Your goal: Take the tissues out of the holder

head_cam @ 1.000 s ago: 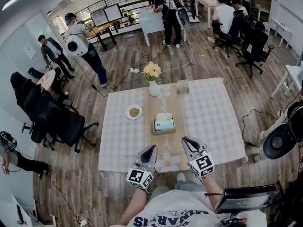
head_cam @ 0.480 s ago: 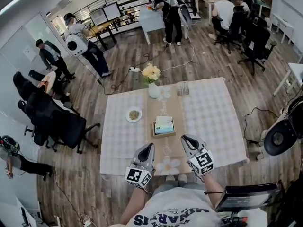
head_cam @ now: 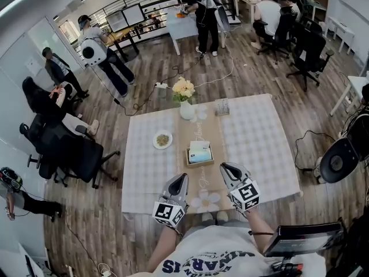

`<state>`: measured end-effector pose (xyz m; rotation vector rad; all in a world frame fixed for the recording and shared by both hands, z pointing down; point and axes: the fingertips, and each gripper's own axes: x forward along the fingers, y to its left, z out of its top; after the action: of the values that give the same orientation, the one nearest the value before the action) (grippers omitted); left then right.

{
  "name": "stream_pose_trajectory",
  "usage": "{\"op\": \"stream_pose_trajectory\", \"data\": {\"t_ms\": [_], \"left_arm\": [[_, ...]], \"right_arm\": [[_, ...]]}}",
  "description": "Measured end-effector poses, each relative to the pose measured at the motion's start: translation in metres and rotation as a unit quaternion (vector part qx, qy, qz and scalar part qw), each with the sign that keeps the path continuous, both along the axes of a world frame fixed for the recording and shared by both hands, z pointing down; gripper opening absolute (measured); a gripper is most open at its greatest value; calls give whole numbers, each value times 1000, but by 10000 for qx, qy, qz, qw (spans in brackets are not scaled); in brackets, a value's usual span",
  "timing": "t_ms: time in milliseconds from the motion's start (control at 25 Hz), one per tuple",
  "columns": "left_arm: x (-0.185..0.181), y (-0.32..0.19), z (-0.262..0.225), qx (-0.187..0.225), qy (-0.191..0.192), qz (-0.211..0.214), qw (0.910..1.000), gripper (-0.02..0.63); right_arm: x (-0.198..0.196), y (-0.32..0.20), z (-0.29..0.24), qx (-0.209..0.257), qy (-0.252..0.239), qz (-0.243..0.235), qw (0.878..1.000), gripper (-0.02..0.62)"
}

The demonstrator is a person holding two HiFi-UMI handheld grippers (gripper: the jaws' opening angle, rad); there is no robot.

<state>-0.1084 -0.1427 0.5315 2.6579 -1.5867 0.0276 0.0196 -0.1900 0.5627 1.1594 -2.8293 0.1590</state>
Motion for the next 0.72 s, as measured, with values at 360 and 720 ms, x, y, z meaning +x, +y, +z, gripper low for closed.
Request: {"op": "stream_pose_trajectory", "data": {"t_ms": [360,720], "left_arm": [[3,10,2,40,-15,182,9998,-2],[-16,18,-2,155,110,100,9998,-2]], "right_arm": [[-20,-16,24,-95,643,-212,9977,12],[-69,-51,82,62,2214,-839,9716,121]]}}
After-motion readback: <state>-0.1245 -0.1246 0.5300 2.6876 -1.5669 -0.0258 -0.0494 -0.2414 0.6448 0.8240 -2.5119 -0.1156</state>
